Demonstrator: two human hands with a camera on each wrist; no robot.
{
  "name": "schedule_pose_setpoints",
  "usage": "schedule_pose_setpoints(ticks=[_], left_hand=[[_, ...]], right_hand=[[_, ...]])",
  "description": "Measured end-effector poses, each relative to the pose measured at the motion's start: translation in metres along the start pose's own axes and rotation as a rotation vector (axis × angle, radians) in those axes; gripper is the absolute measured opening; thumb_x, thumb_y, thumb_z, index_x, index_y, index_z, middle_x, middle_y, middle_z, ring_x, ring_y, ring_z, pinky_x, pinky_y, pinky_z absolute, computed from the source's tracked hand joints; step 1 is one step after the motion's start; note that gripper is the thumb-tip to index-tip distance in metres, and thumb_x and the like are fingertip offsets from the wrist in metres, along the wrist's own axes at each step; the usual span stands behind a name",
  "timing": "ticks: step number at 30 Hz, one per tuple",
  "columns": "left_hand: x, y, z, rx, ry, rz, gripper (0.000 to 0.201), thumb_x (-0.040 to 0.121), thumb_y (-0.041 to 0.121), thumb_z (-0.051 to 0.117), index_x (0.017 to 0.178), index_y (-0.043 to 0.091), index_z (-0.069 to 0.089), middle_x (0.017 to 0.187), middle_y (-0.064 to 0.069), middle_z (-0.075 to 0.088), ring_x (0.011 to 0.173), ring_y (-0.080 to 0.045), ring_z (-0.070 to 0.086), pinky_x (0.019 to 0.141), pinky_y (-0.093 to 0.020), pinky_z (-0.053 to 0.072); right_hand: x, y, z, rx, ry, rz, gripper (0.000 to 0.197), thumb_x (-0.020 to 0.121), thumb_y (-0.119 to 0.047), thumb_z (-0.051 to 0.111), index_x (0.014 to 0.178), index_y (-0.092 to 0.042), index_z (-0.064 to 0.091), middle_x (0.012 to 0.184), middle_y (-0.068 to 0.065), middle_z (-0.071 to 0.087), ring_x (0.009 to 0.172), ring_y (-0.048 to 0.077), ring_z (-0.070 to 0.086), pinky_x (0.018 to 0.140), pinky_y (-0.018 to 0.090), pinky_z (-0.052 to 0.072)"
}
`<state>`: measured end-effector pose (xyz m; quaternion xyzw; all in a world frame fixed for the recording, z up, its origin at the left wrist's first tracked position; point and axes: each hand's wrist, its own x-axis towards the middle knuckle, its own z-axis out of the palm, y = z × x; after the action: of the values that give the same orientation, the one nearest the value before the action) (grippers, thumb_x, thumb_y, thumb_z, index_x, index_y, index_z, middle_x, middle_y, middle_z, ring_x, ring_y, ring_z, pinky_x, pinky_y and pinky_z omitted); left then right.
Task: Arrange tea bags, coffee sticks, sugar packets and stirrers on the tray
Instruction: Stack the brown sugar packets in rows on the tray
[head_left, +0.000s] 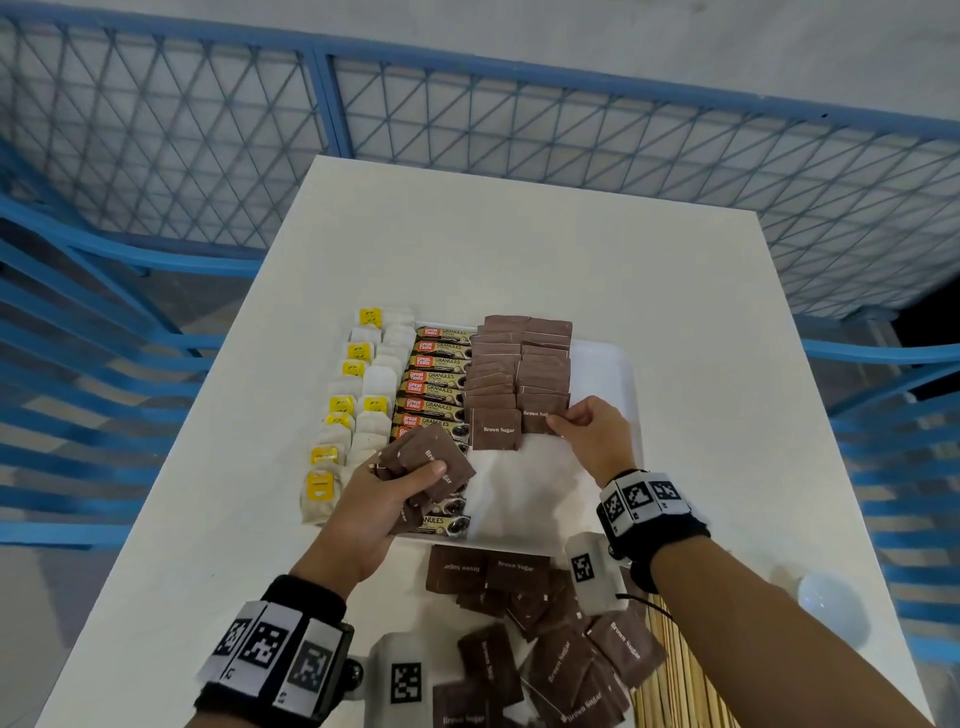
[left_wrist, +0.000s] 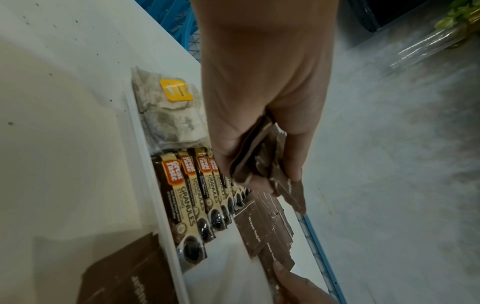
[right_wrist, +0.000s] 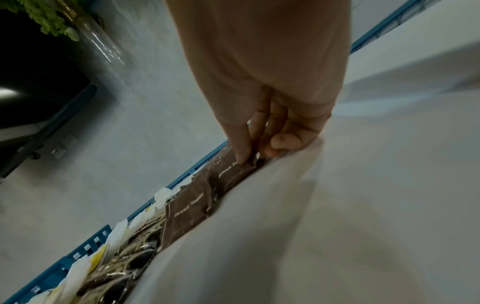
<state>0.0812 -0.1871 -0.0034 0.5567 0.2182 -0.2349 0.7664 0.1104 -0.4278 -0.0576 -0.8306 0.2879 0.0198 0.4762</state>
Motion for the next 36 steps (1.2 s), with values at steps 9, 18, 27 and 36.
schedule_pose_setpoints(ticks=[9,18,27,36], left_hand=[[0.0,0.0,0.01,0.042,-0.004,0.006,0.021,0.08,0.0,0.067,0.089,0.018,0.067,0.068,0.002,0.07,0.06,-0.015,0.059,0.051,-0.021,0.048],[-0.002,0.002,0.015,0.083,-0.044,0.032,0.024,0.08,0.004,0.067,0.1,0.016,0.068,0.073,-0.002,0.07,0.07,-0.02,0.057,0.053,-0.024,0.047],[0.0,-0.001,0.014,0.04,-0.025,-0.051,0.016,0.085,0.006,0.063,0.101,0.008,0.064,0.083,-0.01,0.068,0.06,-0.012,0.066,0.048,-0.02,0.051],[-0.001,0.002,0.01,-0.044,-0.006,-0.095,0.009,0.089,0.001,0.056,0.094,0.005,0.063,0.074,-0.013,0.069,0.056,-0.015,0.067,0.048,-0.021,0.052]], right_hand=[[-0.036,-0.023,0.006,-0.026,-0.016,-0.248,0.021,0.089,-0.03,0.06,0.098,-0.013,0.05,0.089,0.001,0.055,0.074,0.007,0.051,0.064,0.012,0.038],[-0.08,-0.038,0.019,0.242,-0.56,-0.236,0.007,0.09,-0.025,0.058,0.085,-0.021,0.057,0.077,-0.005,0.062,0.066,0.005,0.059,0.059,0.017,0.046],[-0.062,-0.029,0.001,0.309,-0.509,-0.179,0.004,0.089,-0.005,0.059,0.092,-0.008,0.06,0.081,0.006,0.066,0.068,0.013,0.063,0.062,0.021,0.052],[-0.011,0.002,-0.023,-0.122,-0.181,-0.144,0.008,0.087,-0.016,0.062,0.094,-0.017,0.064,0.082,-0.007,0.062,0.074,0.013,0.058,0.071,0.023,0.049]])
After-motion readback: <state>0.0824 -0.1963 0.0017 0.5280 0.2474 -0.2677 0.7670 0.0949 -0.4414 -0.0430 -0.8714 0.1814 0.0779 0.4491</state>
